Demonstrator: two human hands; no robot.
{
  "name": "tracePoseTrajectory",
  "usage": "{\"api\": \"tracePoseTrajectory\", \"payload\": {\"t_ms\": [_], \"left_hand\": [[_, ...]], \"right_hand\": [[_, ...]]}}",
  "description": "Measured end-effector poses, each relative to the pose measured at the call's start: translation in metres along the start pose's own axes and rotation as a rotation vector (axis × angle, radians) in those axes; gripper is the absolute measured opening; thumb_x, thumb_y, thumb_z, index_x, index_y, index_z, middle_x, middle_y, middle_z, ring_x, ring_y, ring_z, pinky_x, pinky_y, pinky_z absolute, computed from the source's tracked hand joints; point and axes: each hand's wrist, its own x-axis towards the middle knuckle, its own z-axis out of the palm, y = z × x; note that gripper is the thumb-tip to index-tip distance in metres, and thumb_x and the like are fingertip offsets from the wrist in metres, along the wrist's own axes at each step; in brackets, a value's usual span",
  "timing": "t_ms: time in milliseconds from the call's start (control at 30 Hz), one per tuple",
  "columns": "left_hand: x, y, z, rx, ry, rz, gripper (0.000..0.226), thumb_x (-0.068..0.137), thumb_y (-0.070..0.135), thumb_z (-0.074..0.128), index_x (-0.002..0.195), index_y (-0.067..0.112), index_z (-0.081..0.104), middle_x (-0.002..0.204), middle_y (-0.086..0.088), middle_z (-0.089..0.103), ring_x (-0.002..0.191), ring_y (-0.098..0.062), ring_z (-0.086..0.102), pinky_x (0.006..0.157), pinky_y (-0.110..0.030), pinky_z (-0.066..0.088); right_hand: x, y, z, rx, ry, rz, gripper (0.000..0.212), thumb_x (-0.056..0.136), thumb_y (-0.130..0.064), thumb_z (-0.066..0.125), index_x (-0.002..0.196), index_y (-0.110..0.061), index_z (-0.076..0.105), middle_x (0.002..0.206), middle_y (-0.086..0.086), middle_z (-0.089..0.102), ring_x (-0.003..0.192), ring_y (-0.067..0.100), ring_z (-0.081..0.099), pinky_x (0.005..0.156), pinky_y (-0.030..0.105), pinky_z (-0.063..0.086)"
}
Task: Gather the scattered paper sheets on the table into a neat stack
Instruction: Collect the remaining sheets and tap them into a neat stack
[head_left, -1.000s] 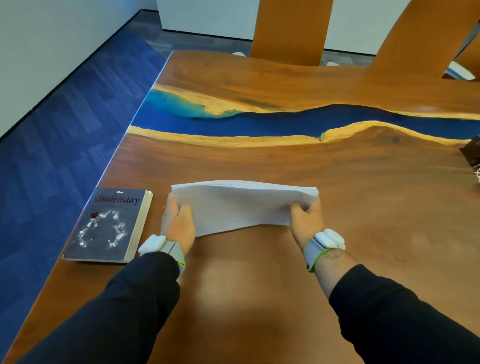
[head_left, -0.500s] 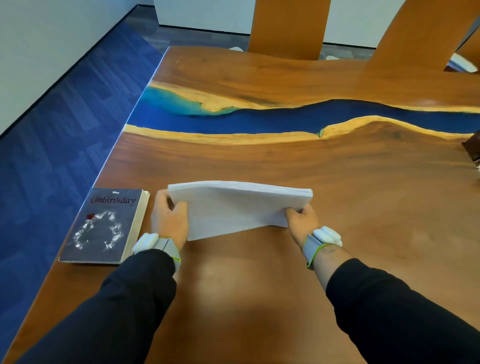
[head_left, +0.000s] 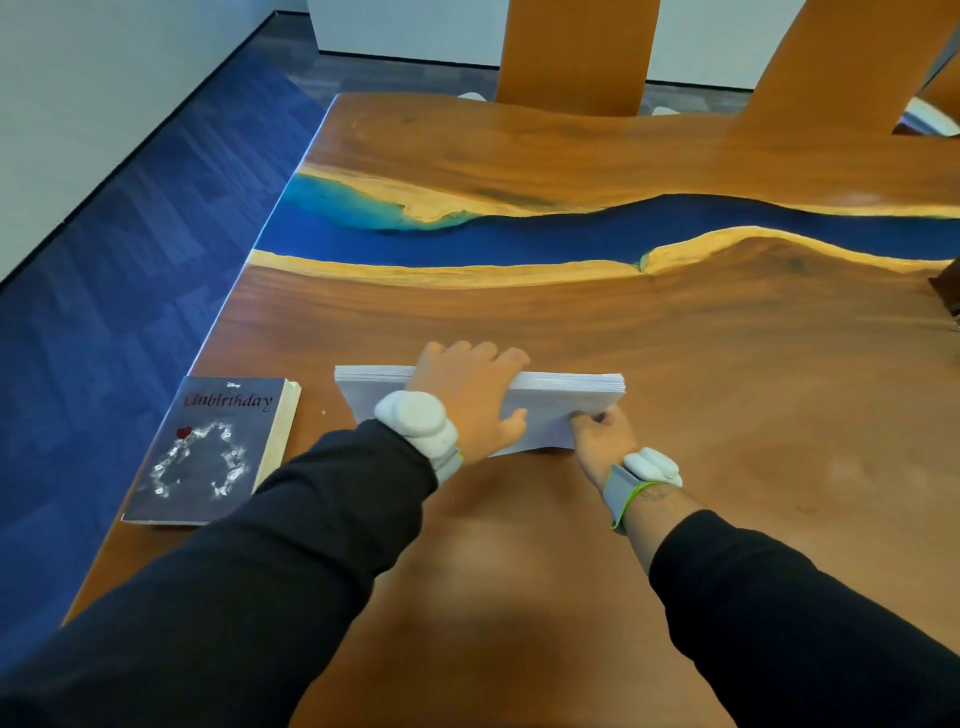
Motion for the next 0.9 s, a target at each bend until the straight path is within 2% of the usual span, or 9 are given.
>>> {"api": "tracePoseTrajectory", "payload": {"t_ms": [200,300,367,433,533,600,700,800,900], "left_hand": [[0.014,0.006,0.020,0.061,0.057,0.017,0.012,0.101,0.027,0.043,0.111,0.022,0.048,0.099,-0.002,0.060,0.080,-0.028,0.048,0.070,-0.036,0.026],[0.013,-0.003,0.013,0.002,0.066,0.036,0.012,0.106,0.027,0.038,0.110,0.022,0.049,0.097,-0.002,0.060,0.077,-0.028,0.045,0.069,-0.036,0.027],[0.012,-0.008,0.001,-0.057,0.109,0.015,0.013,0.107,0.030,0.038,0.106,0.022,0.048,0.092,-0.001,0.059,0.080,-0.032,0.054,0.070,-0.038,0.033],[0.007,-0.017,-0.010,-0.226,0.153,-0.038,0.012,0.106,0.031,0.043,0.096,0.025,0.044,0.084,0.004,0.055,0.080,-0.033,0.056,0.073,-0.040,0.040],[-0.001,-0.031,-0.018,-0.638,0.180,-0.166,0.009,0.103,0.032,0.050,0.101,0.024,0.051,0.089,0.005,0.061,0.084,-0.026,0.059,0.074,-0.037,0.045],[-0.008,-0.036,-0.018,-0.885,0.215,-0.250,0.017,0.104,0.030,0.051,0.119,0.025,0.057,0.107,0.007,0.067,0.098,-0.015,0.063,0.082,-0.032,0.049],[-0.014,-0.035,-0.013,-1.048,0.328,-0.341,0.033,0.105,0.027,0.051,0.138,0.028,0.054,0.119,0.018,0.066,0.108,0.002,0.062,0.091,-0.021,0.046],[-0.020,-0.030,-0.006,-1.159,0.489,-0.407,0.029,0.104,0.028,0.051,0.132,0.035,0.055,0.116,0.024,0.068,0.107,0.010,0.061,0.089,-0.011,0.045],[-0.029,-0.023,0.007,-1.183,0.598,-0.507,0.024,0.100,0.035,0.050,0.122,0.044,0.052,0.110,0.029,0.067,0.101,0.012,0.062,0.085,-0.006,0.044]], "right_hand": [[0.002,0.001,-0.002,-0.008,-0.039,-0.005,0.025,0.084,-0.019,0.048,0.103,-0.032,0.060,0.082,-0.004,0.064,0.074,0.012,0.058,0.061,0.024,0.043],[0.000,0.000,-0.001,0.004,-0.010,0.024,0.008,0.086,-0.024,0.053,0.091,-0.029,0.052,0.076,-0.003,0.055,0.068,0.018,0.053,0.056,0.027,0.040],[0.001,-0.002,-0.001,0.095,0.052,0.089,0.027,0.085,-0.022,0.060,0.109,-0.022,0.047,0.086,0.000,0.057,0.076,0.021,0.055,0.061,0.031,0.044],[0.000,-0.008,-0.003,0.206,0.102,0.194,0.045,0.081,-0.019,0.062,0.121,-0.016,0.043,0.096,0.003,0.056,0.083,0.021,0.055,0.072,0.033,0.046],[-0.006,-0.027,-0.006,0.460,-0.092,0.338,0.020,0.083,-0.017,0.054,0.100,-0.025,0.050,0.092,-0.003,0.054,0.080,0.014,0.054,0.073,0.031,0.042],[-0.009,-0.045,-0.006,0.578,-0.166,0.252,0.018,0.083,-0.009,0.048,0.088,-0.024,0.058,0.080,-0.006,0.062,0.070,0.009,0.058,0.070,0.029,0.044],[-0.012,-0.076,-0.007,0.418,0.011,-0.057,0.025,0.079,-0.013,0.051,0.097,-0.021,0.066,0.073,-0.018,0.066,0.063,-0.008,0.061,0.065,0.016,0.049],[-0.021,-0.092,-0.008,0.310,0.082,-0.286,0.035,0.087,-0.015,0.051,0.119,-0.024,0.060,0.096,-0.018,0.068,0.078,-0.017,0.061,0.065,0.004,0.048],[-0.027,-0.090,-0.005,0.268,0.059,-0.390,0.037,0.087,-0.012,0.050,0.117,-0.030,0.059,0.097,-0.020,0.067,0.080,-0.013,0.061,0.064,0.003,0.046]]}}
